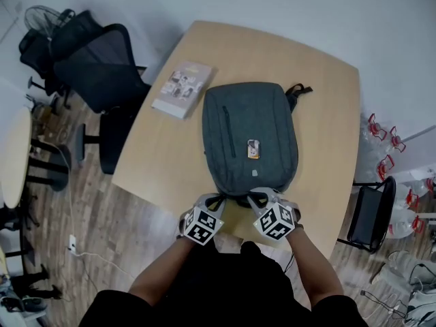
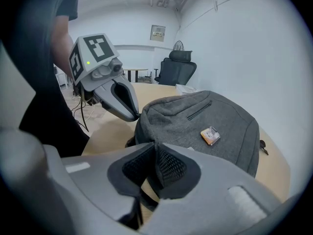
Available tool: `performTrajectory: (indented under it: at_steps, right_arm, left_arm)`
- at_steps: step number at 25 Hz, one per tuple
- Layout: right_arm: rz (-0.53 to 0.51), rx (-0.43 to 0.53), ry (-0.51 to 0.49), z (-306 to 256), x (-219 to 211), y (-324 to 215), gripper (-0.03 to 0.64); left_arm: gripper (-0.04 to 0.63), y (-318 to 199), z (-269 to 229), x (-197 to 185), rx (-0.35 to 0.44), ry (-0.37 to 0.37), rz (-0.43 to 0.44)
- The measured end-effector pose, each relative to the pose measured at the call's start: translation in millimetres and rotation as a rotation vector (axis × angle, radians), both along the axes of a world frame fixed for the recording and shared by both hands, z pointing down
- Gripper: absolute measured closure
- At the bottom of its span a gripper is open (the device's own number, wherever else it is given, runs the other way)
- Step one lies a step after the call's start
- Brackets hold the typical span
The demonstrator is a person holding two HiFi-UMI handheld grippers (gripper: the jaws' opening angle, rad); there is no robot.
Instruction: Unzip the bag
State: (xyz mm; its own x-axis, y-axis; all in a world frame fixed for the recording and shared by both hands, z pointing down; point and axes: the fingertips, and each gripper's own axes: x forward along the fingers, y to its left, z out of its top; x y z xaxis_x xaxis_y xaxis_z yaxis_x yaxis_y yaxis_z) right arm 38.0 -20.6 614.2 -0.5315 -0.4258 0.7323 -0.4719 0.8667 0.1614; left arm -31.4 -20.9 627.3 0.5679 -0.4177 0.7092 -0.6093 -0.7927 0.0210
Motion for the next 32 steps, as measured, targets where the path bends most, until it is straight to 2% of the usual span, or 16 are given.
performTrajectory:
  at_steps: [5, 9, 14, 16, 19, 22, 24, 26, 28, 32]
  right_arm:
    - [0.012, -0.002, -0.022, 0, -15, -1, 0.588]
    - [-0.008, -0.022, -0.03, 1, -20, 2, 0.583]
    - [-0.227, -0.002, -0.052, -7, -12, 19, 0.538]
    - [-0.285, 0.023, -0.023, -12, 3, 20, 0.497]
    - [-0.311, 0.035, 0.045, -14, 37, 13, 0.421]
    - [-0.362, 0.026, 0.198, 0, 74, 4, 0.345]
    - [-0.383, 0.009, 0.272, 12, 93, -2, 0.331]
    - [-0.348, -0.029, 0.245, 18, 103, -9, 0.336]
    - [-0.265, -0.069, 0.177, 17, 105, -16, 0.411]
    - [-0.124, -0.089, 0.135, 18, 105, -18, 0.433]
  left_arm:
    - [0.566, 15, -1, 16, -0.042, 0.027, 0.003]
    - [0.566, 20, 2, 23, -0.071, 0.057, -0.03]
    - [0.568, 18, 4, 22, -0.043, 0.047, -0.015]
    - [0.569, 17, 4, 21, -0.037, 0.04, -0.012]
    - [0.569, 18, 6, 21, -0.05, 0.049, -0.012]
    - [0.568, 17, 5, 21, -0.044, 0.05, -0.01]
    - [0.568, 17, 6, 20, -0.046, 0.043, -0.013]
    - [0.568, 15, 6, 18, -0.044, 0.025, -0.023]
    - [0.568, 12, 5, 19, -0.038, 0.013, -0.029]
    - [0.568, 6, 5, 18, -0.023, 0.007, -0.043]
